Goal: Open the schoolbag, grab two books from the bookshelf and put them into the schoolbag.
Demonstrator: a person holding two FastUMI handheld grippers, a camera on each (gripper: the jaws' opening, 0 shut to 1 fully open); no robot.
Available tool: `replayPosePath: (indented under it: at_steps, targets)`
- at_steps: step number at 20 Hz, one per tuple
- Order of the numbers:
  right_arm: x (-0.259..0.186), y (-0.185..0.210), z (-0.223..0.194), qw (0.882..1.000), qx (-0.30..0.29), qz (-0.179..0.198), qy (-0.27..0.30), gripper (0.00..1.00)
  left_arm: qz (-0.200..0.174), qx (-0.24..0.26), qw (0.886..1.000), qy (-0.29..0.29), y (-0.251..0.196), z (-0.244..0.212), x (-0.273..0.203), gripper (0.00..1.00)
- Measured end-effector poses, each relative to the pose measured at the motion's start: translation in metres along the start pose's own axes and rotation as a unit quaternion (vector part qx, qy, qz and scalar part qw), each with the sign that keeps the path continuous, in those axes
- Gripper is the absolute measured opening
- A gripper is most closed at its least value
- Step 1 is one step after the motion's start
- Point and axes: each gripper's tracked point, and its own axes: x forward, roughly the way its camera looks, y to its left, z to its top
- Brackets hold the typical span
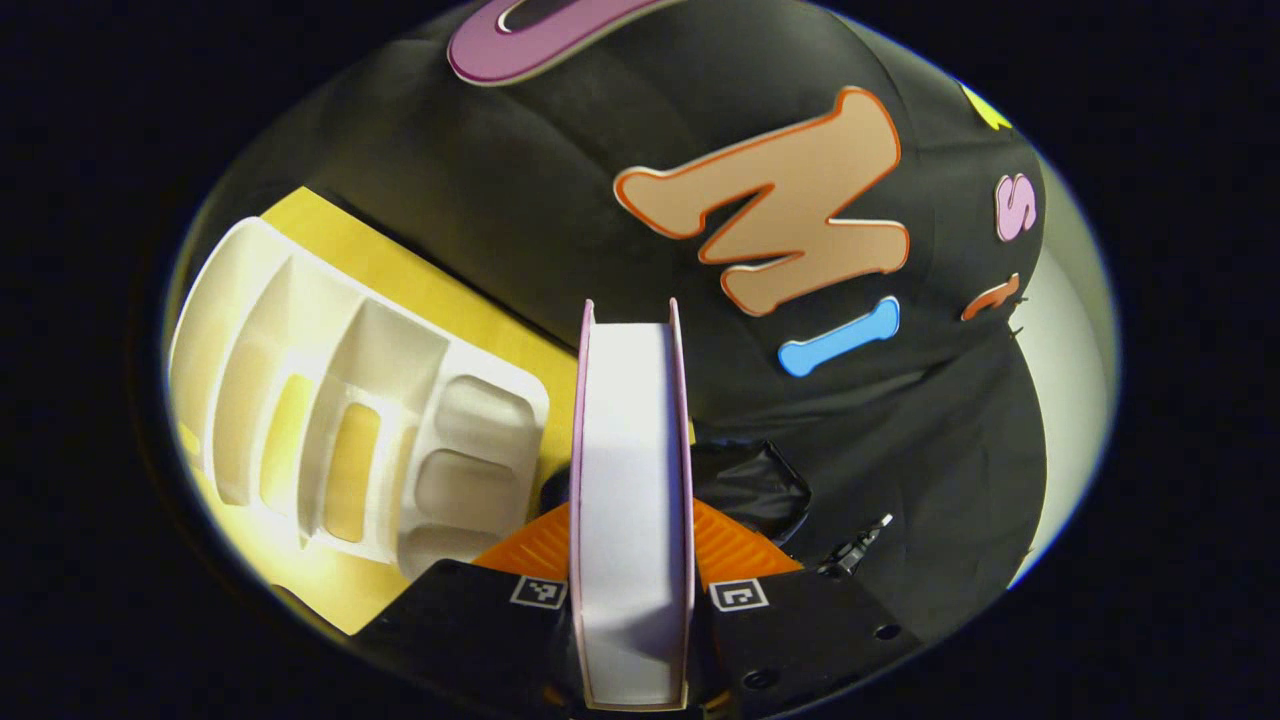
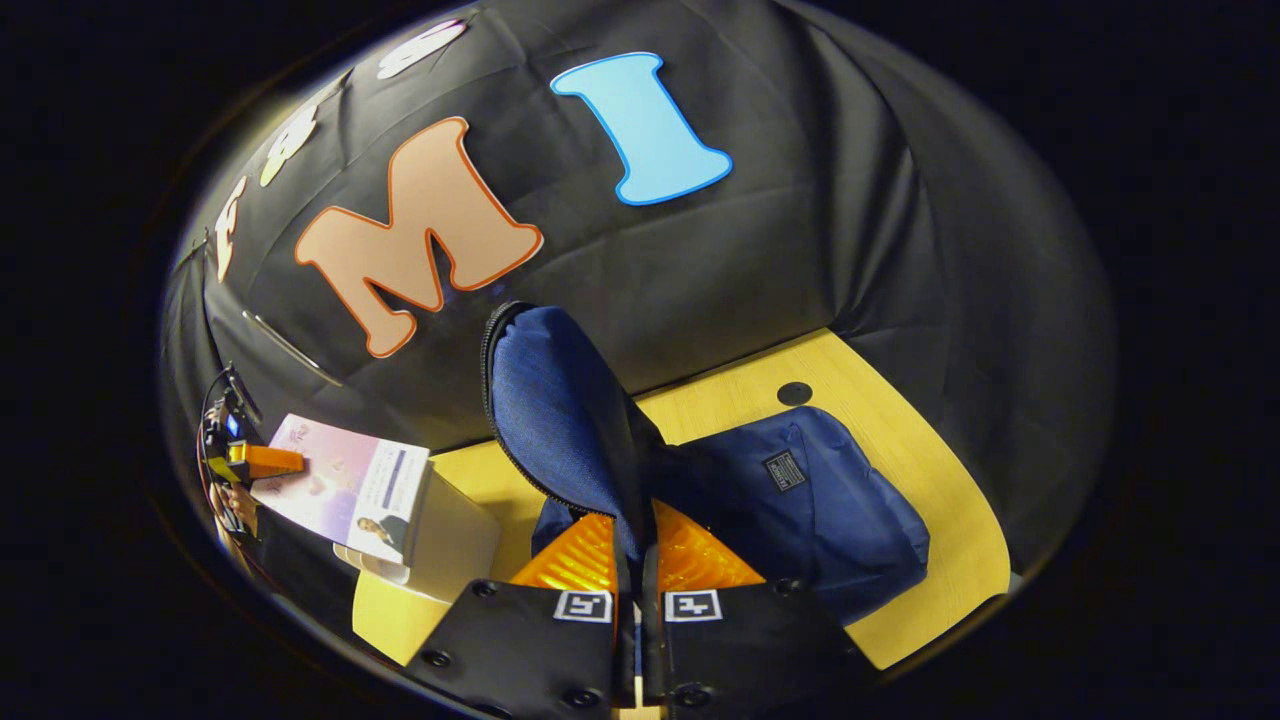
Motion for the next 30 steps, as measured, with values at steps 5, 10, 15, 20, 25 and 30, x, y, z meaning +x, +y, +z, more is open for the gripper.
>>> replayPosePath:
  at_steps: [5, 10, 15, 20, 25, 30]
  targets:
    - [0.000, 0.000, 0.002, 1.000, 0.002, -0.003, -0.002, 0.05, -0.015, -0.005, 0.999, 0.028, -0.015, -0.026, 0.052, 0.37]
    - [-0.003, -0.001, 0.006, 1.000, 0.000, -0.007, -0.005, 0.05, -0.008, 0.015, 0.998, 0.059, -0.018, -0.056, 0.102, 0.37]
    - [-0.002, -0.001, 0.006, 1.000, 0.003, -0.006, -0.006, 0.04, 0.007, -0.006, 0.996, 0.085, -0.018, -0.087, 0.153, 0.37]
    - [-0.002, -0.002, 0.008, 1.000, 0.008, -0.005, -0.006, 0.05, 0.003, -0.039, 0.994, 0.102, -0.025, -0.113, 0.188, 0.39]
    - [-0.004, -0.003, 0.013, 1.000, 0.018, -0.002, -0.008, 0.05, 0.002, -0.044, 0.993, 0.109, -0.025, -0.129, 0.214, 0.37]
    - [-0.006, 0.000, 0.017, 1.000, 0.021, -0.002, -0.013, 0.05, -0.007, -0.067, 0.991, 0.112, -0.028, -0.145, 0.238, 0.37]
